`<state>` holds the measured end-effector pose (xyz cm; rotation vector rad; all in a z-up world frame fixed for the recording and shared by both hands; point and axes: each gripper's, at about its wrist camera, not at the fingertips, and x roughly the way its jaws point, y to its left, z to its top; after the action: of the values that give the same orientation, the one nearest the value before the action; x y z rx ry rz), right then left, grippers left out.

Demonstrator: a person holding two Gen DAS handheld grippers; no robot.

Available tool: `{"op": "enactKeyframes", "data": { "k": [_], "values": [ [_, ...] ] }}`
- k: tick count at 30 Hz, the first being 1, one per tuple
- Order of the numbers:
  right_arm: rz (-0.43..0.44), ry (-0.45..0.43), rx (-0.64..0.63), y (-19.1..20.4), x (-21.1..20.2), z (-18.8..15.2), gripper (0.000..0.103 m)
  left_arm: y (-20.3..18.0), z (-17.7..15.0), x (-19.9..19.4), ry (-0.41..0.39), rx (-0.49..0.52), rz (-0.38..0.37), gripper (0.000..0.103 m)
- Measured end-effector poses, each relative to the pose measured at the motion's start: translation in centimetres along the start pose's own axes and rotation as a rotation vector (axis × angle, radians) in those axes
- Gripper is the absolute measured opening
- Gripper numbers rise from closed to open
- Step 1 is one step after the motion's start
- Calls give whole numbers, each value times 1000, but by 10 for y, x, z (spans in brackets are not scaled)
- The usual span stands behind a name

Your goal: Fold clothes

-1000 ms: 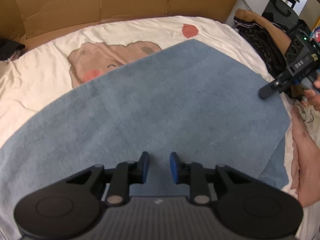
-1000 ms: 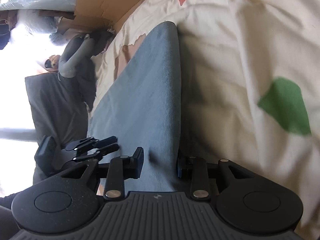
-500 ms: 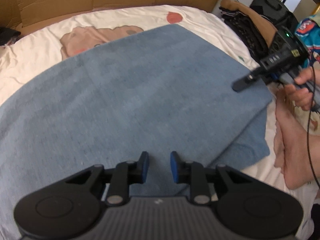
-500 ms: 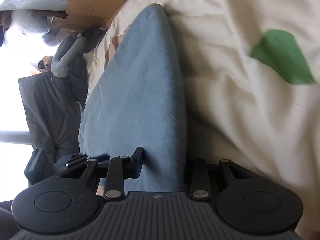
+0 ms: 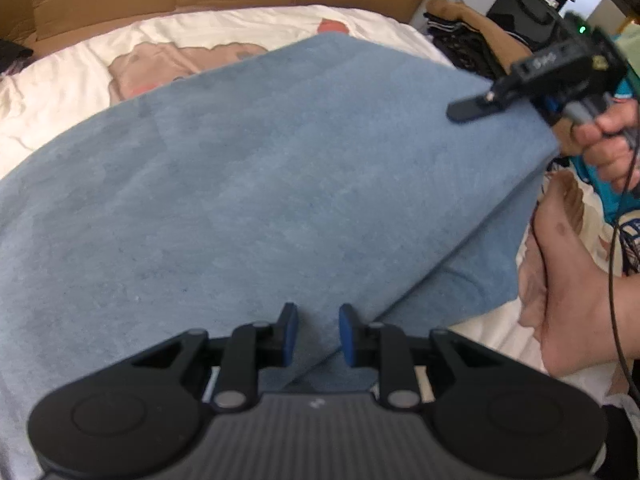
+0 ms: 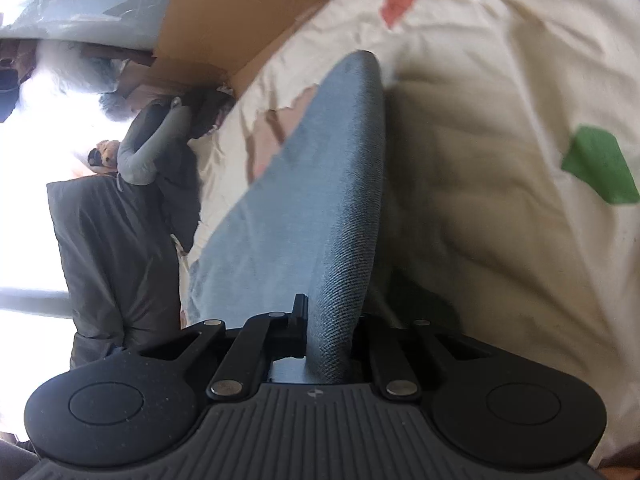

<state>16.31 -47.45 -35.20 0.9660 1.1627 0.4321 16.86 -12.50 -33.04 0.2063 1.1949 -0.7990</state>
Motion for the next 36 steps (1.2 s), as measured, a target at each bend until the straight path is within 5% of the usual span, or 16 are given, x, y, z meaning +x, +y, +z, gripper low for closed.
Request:
{"op": "enactKeyframes", "data": {
  "k": [13,20,26,36],
  "values": [
    [-67,-12,-86,33,-6,-4,6,33,13,14,-22,-142,50,15],
    [-81,-15,-103,38,-6,-6,6,54,40,28,-66,-133,104,14],
    [-86,-17,-125,42,-7,-7,6,65,70,38,-88,-96,146,3],
    [-88,-19,-130,41,-7,-5,6,94,117,40,-99,-65,215,3]
  ]
}}
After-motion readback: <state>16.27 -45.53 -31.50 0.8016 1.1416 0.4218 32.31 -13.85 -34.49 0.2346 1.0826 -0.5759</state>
